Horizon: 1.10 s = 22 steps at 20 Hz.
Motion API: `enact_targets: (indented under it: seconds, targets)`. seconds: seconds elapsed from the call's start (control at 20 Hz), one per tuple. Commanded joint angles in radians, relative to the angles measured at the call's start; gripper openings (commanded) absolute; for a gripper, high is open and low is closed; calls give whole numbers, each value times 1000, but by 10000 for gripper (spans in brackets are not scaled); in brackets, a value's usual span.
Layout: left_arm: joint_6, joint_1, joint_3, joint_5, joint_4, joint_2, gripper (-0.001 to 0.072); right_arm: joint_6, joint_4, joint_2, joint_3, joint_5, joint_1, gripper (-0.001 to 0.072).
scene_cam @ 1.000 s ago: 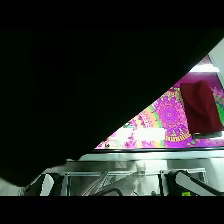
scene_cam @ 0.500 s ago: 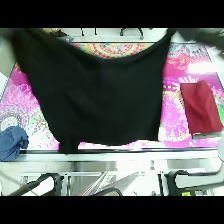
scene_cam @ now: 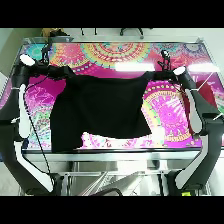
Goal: Fold the shirts.
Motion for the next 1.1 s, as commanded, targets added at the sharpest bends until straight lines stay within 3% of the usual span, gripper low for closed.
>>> enact_targets:
  seconds: [0.0, 0.15, 0.25, 0.35, 0.45, 0.55, 0.7, 1.05]
  targets:
    - [-27, 89, 74, -113, 51, -2, 672, 39, -27, 60, -2, 137, -60, 456]
    - [-24, 216, -63, -144, 74, 116, 672, 198, -167, 153, -3, 387, -172, 455]
    - [8, 299, -160, -203, 73, 161, 671, 251, -248, 181, -18, 551, -234, 455]
    - [26, 365, -248, -270, 71, 168, 672, 265, -249, 220, -125, 628, -277, 454]
    - [51, 404, -331, -310, 71, 157, 671, 257, -246, 276, -321, 622, -283, 448]
    - [79, 418, -406, -304, 72, 142, 671, 221, -233, 328, -531, 573, -260, 341]
    - [111, 414, -476, -255, 71, 119, 671, 168, -180, 367, -740, 469, -197, 342]
    - [132, 310, -484, -242, 65, 56, 671, 126, -117, 367, -828, 408, -94, 342]
